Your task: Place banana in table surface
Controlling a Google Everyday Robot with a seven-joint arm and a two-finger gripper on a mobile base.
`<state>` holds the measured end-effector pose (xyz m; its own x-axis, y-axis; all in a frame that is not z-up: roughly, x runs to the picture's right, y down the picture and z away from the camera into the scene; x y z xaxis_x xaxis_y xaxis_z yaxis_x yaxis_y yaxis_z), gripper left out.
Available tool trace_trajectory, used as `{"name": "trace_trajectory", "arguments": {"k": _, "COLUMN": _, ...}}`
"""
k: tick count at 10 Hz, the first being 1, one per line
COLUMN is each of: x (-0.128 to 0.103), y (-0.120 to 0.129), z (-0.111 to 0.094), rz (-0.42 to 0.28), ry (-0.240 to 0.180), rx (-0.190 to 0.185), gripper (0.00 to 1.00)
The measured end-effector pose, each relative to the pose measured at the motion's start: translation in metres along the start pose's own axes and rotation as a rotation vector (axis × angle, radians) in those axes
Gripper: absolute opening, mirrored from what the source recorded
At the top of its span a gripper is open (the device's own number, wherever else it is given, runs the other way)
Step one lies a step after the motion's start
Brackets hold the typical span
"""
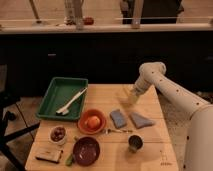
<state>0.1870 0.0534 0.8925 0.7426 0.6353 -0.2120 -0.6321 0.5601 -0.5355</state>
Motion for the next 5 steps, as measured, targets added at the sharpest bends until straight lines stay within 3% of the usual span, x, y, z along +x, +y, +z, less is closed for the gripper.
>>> {"name": "trace_trajectory", "arguments": {"k": 2, "x": 0.0037, "y": 0.0032, "z": 0.0036, "rz": 0.001, "ry": 0.000, "rx": -0.011, "gripper": 0.15}}
{"name": "trace_trajectory", "arguments": {"k": 5, "x": 0.0068, "y": 0.0050, "z": 0.0035, "rz": 0.000, "ry": -0.006, "rx": -0.031, "gripper": 0.14}}
